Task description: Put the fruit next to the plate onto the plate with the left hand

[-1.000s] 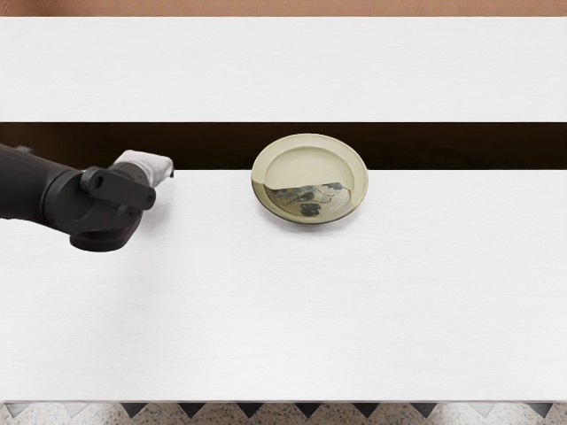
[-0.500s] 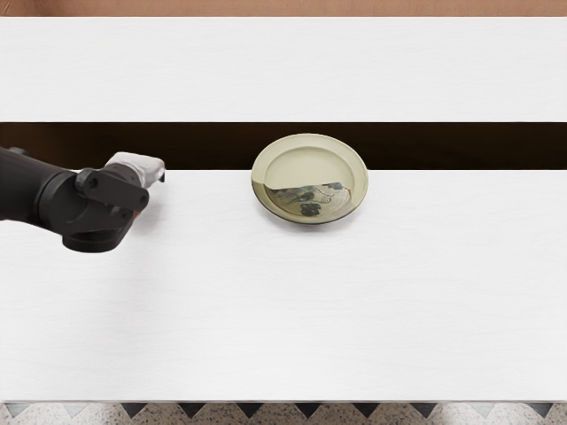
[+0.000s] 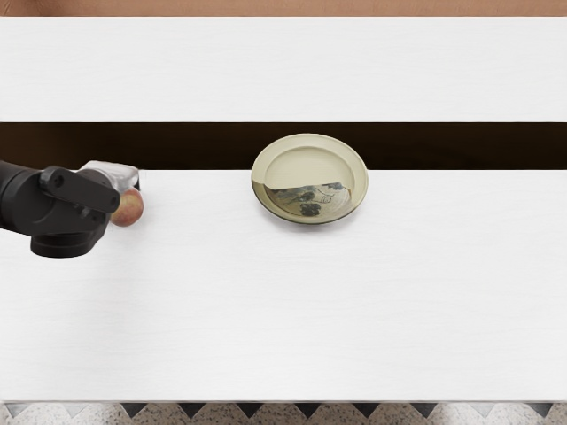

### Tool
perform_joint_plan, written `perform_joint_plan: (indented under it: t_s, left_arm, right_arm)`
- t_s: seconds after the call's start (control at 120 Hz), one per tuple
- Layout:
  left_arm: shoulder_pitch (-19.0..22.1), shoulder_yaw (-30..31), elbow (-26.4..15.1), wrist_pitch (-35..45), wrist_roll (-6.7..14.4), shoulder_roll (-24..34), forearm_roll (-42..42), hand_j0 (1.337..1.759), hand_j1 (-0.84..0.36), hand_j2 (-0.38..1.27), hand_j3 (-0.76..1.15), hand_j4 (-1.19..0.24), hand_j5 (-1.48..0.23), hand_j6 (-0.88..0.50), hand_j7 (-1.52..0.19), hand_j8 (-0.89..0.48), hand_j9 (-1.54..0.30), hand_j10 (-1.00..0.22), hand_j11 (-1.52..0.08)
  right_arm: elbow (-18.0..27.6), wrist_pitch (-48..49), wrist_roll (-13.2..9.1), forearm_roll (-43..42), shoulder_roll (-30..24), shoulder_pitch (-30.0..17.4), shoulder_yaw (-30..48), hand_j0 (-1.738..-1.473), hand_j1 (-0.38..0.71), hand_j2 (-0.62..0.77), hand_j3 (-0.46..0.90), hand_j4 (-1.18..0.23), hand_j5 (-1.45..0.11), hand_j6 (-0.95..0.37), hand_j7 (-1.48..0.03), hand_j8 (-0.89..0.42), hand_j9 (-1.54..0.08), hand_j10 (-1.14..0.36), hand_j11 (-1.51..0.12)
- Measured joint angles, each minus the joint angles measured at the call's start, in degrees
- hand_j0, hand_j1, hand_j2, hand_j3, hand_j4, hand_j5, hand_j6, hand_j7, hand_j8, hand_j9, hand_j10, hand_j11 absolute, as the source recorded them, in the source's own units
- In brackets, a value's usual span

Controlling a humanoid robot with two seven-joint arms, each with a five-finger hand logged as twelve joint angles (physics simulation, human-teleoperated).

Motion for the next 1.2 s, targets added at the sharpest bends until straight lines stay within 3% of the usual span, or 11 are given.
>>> perform_joint_plan:
  t_s: [0.483, 0.65, 0.75, 0.942, 1.2]
  left_arm:
    - [-0.4, -1.3, 0.0, -0.1, -0.7, -0.3, -2.0, 1.658, -0.04, 0.07, 0.00, -0.32, -0.42, -0.32, -0.42, -0.32, -0.42, -0.32, -0.42]
    - [-0.4, -1.3, 0.3, -0.1, -1.0, -0.3, -2.1, 1.658, -0.16, 0.09, 0.00, -0.43, -0.56, -0.40, -0.56, -0.43, -0.56, -0.43, -0.56]
    - [-0.2, -1.3, 0.4, -0.1, -1.5, -0.3, -2.1, 1.657, -0.19, 0.16, 0.00, -0.51, -0.64, -0.37, -0.65, -0.41, -0.65, -0.50, -0.65]
    - [-0.1, -1.3, 0.5, -0.2, -1.9, -0.4, -2.4, 1.654, -0.23, 0.34, 0.00, -0.48, -0.80, -0.32, -0.82, -0.37, -0.84, -0.62, -0.84]
    - [0.0, -1.3, 0.6, -0.2, -3.2, -0.5, -4.3, 1.643, -0.17, 0.17, 0.00, -0.46, -1.01, -0.22, -1.04, -0.29, -1.06, -0.59, -1.06]
  right_arm:
    - [0.0, 0.0, 0.0, 0.0, 0.0, 0.0, 0.0, -1.658, -0.32, -0.01, 0.00, -0.03, -0.03, -0.03, -0.03, -0.03, -0.03, -0.03, -0.03]
    - [0.0, 0.0, 0.0, 0.0, 0.0, 0.0, 0.0, -1.658, -0.32, -0.01, 0.00, -0.03, -0.03, -0.03, -0.03, -0.03, -0.03, -0.03, -0.03]
    - [0.0, 0.0, 0.0, 0.0, 0.0, 0.0, 0.0, -1.658, -0.32, -0.01, 0.00, -0.03, -0.03, -0.03, -0.03, -0.03, -0.03, -0.03, -0.03]
    - [0.0, 0.0, 0.0, 0.0, 0.0, 0.0, 0.0, -1.658, -0.32, -0.01, 0.00, -0.03, -0.03, -0.03, -0.03, -0.03, -0.03, -0.03, -0.03]
    - [0.0, 0.0, 0.0, 0.0, 0.0, 0.0, 0.0, -1.658, -0.32, 0.00, 0.00, -0.03, -0.03, -0.03, -0.03, -0.03, -0.03, -0.03, -0.03]
